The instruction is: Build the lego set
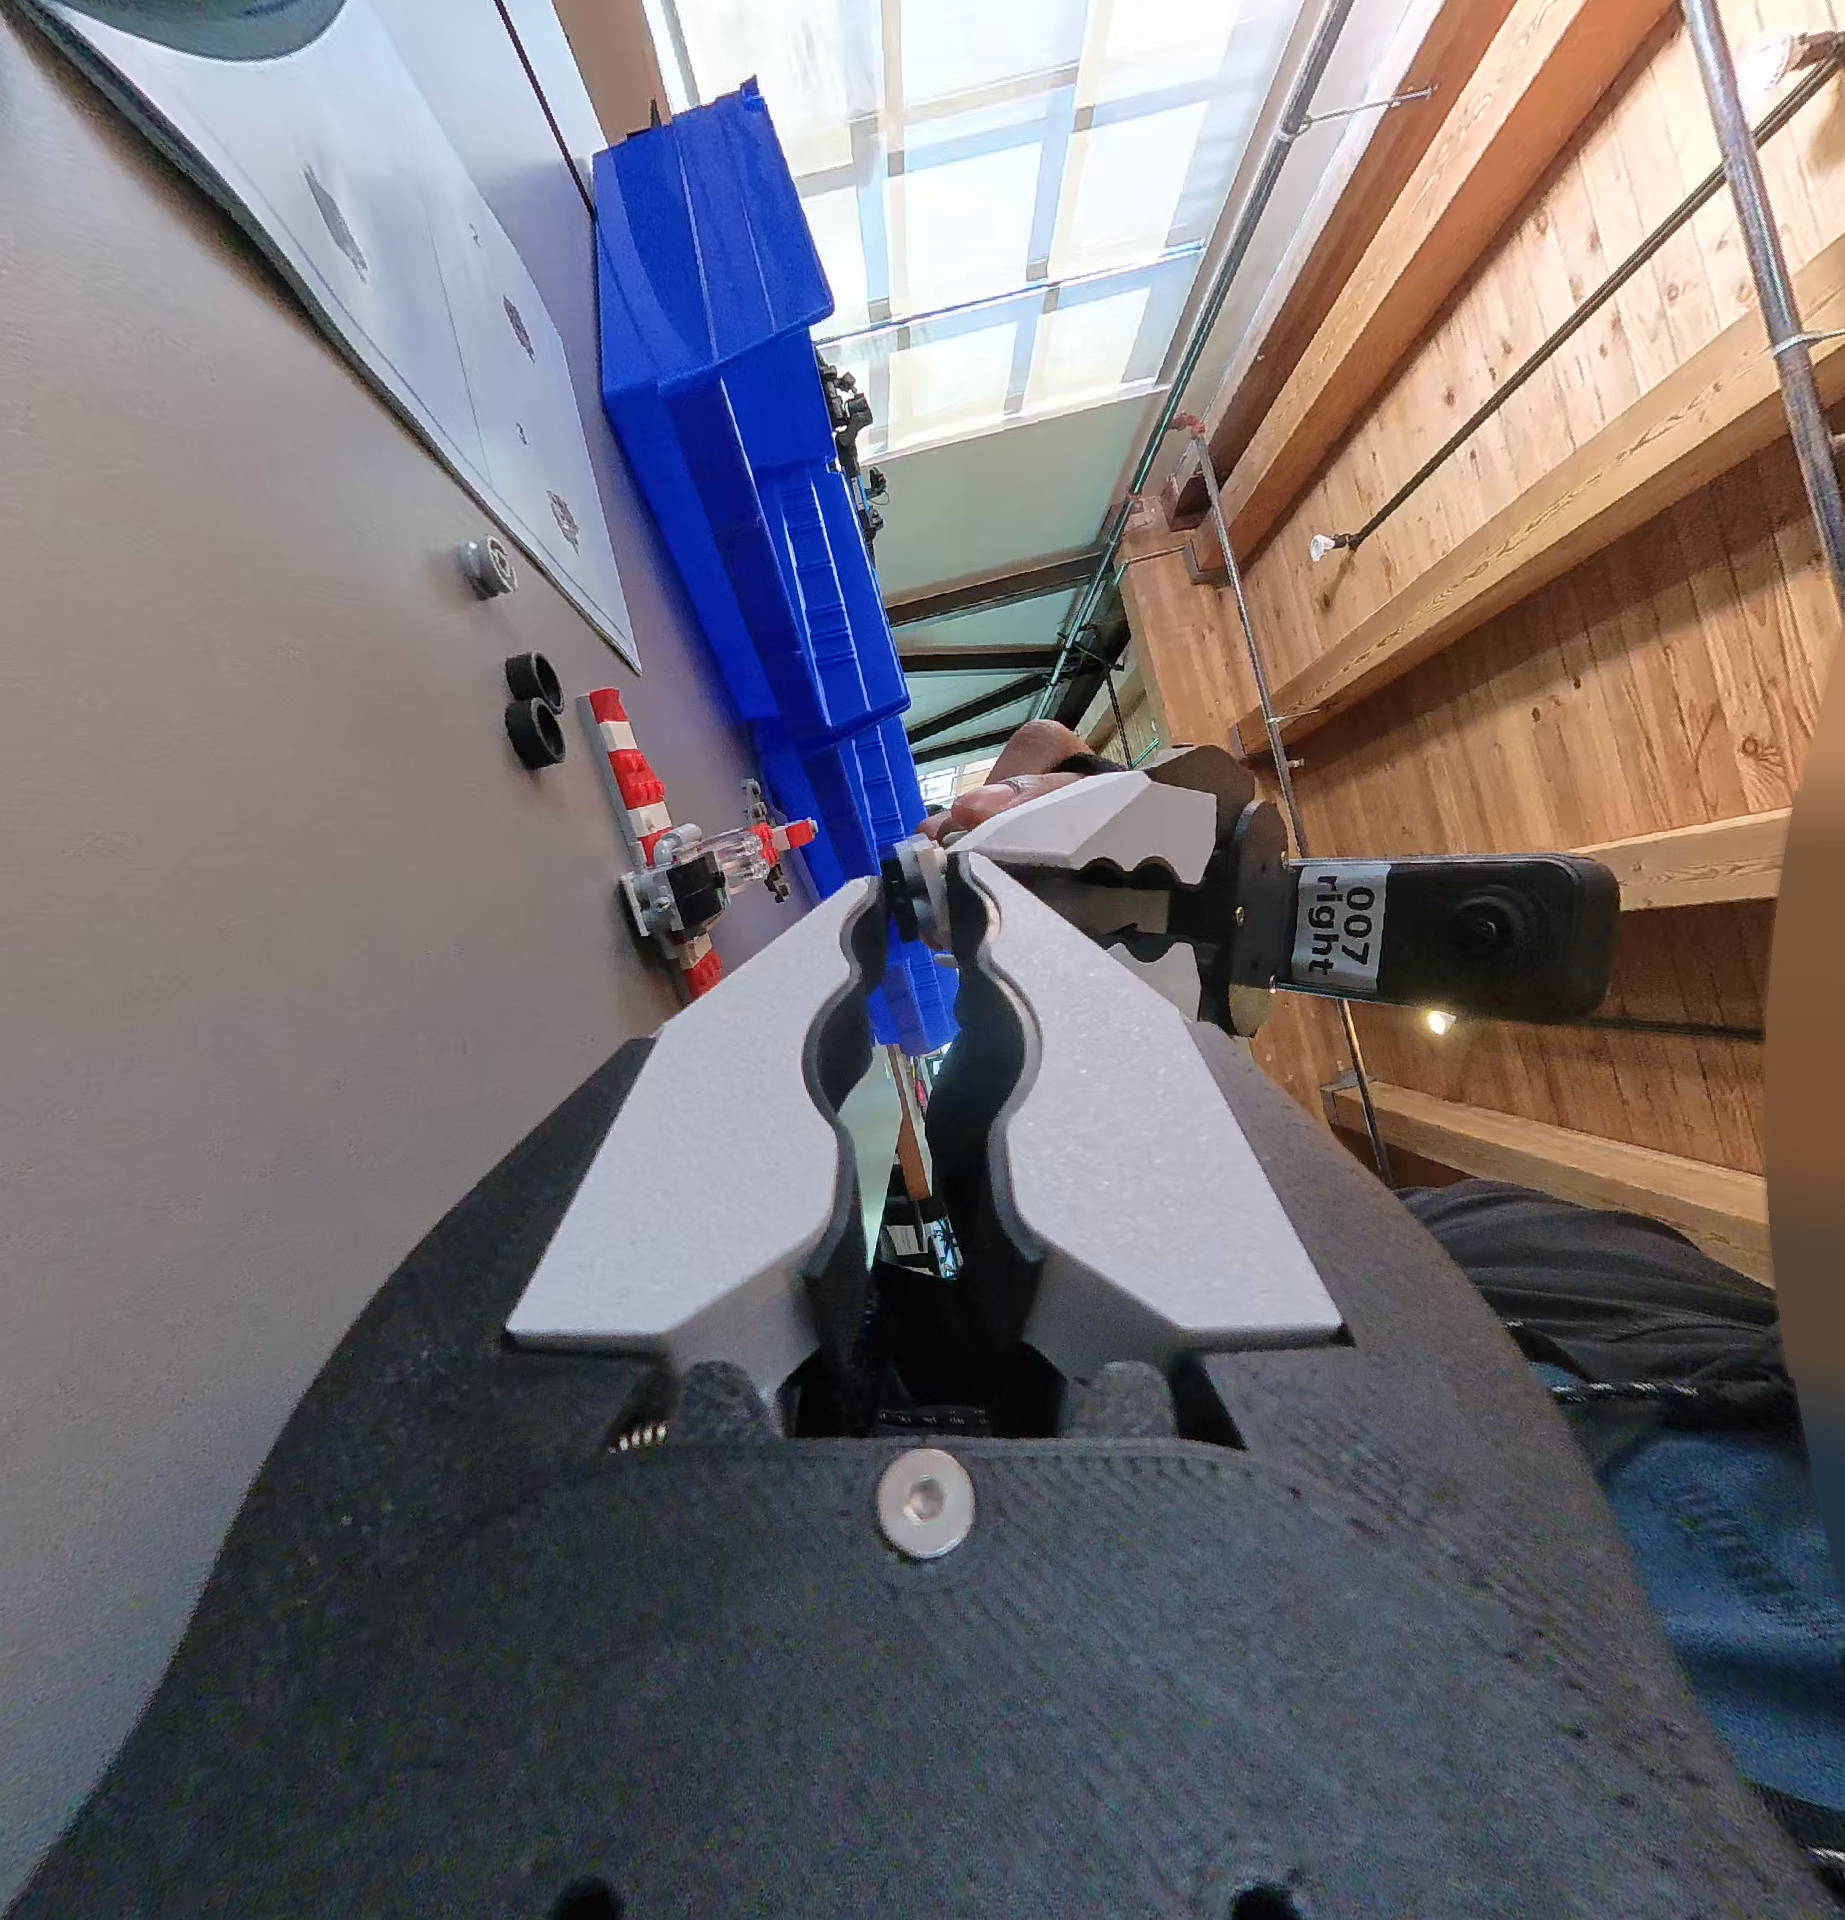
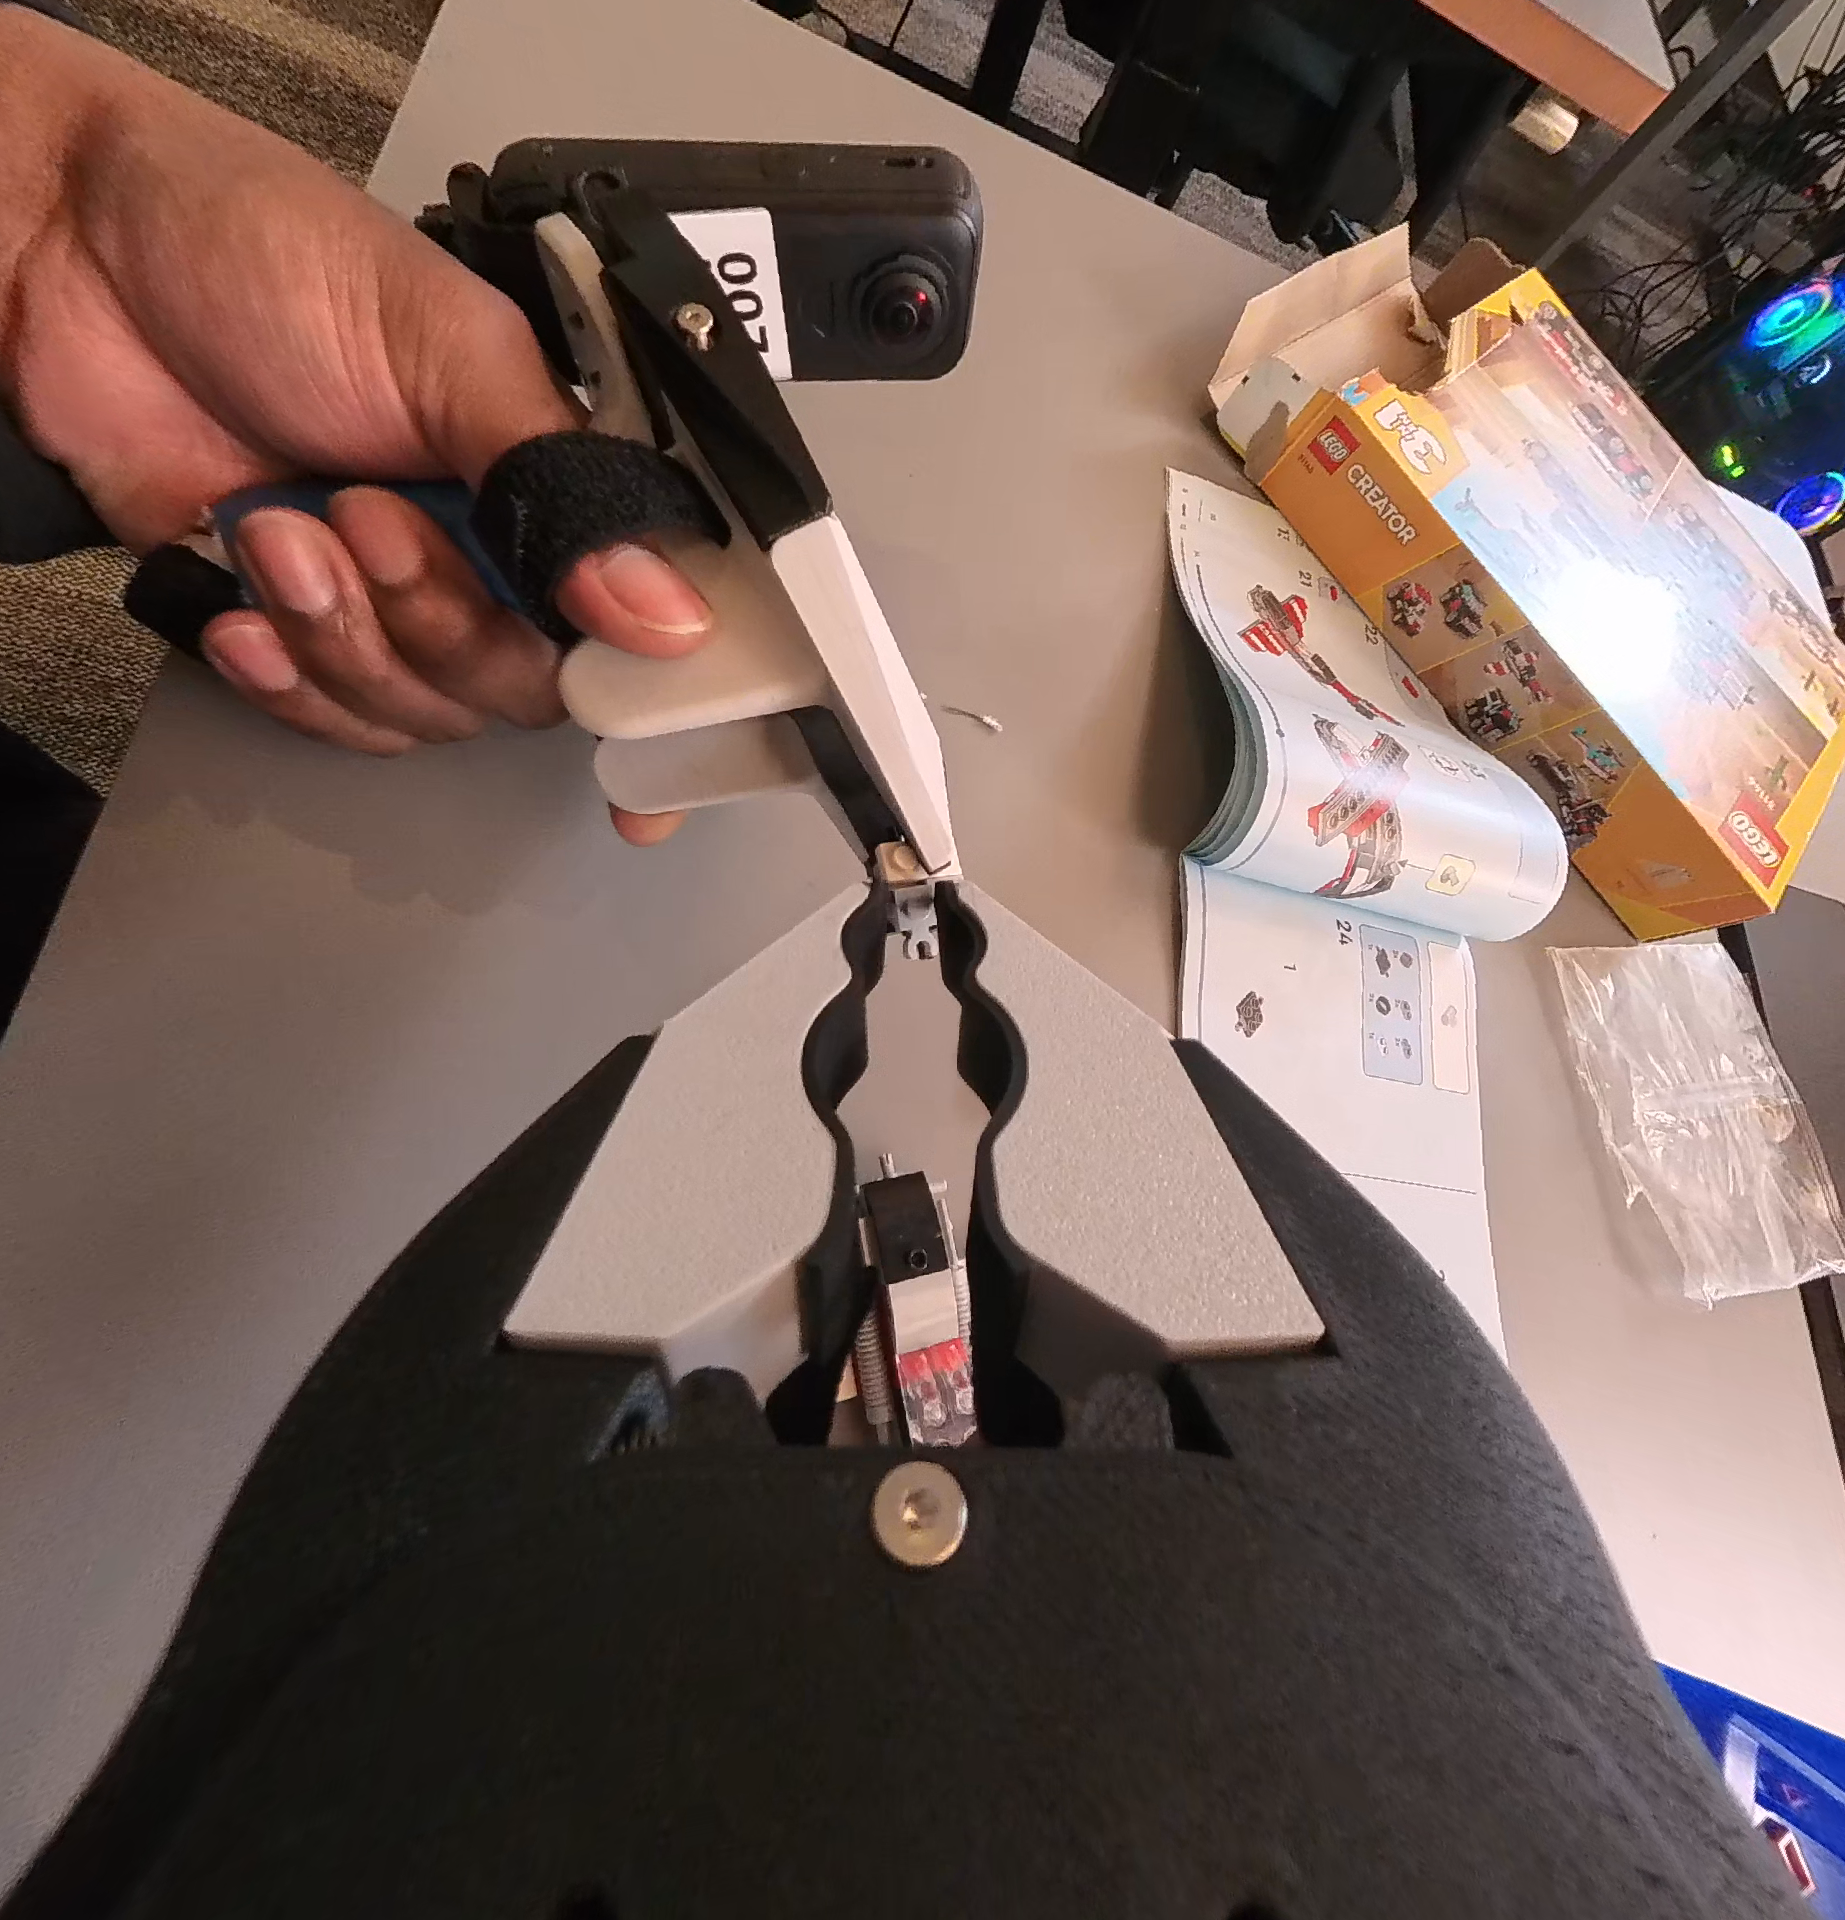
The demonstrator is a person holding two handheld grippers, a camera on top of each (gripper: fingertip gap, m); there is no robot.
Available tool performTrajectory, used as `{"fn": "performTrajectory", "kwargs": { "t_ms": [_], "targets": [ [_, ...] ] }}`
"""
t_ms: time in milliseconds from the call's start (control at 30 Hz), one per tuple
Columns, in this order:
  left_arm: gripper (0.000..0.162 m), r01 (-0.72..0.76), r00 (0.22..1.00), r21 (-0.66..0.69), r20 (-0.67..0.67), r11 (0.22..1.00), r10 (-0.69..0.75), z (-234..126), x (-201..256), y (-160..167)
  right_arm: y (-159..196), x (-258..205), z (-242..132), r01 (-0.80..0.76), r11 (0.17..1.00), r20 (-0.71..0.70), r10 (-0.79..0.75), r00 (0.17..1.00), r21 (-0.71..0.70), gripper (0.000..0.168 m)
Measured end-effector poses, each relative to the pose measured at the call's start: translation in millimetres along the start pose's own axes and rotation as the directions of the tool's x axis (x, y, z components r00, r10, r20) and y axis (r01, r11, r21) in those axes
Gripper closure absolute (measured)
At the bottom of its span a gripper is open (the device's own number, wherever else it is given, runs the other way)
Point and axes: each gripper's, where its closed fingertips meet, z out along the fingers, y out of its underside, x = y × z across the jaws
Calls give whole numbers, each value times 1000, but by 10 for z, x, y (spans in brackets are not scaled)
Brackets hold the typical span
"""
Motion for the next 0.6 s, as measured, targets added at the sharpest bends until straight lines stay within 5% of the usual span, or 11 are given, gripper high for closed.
{"fn": "performTrajectory", "kwargs": {
  "t_ms": [33, 600],
  "targets": [
    [151, 1, 1000, 1, -1, 1000, -1, -1, 1, 0, -2, 1, 1, 2, 1000, -2, -2, 1000, 1, 160],
    [152, 67, 995, 33, -78, 997, -65, -12, 65, -46, -84, 36, -6, 8, 999, -26, -8, 1000, 33, 160]
  ]
}}
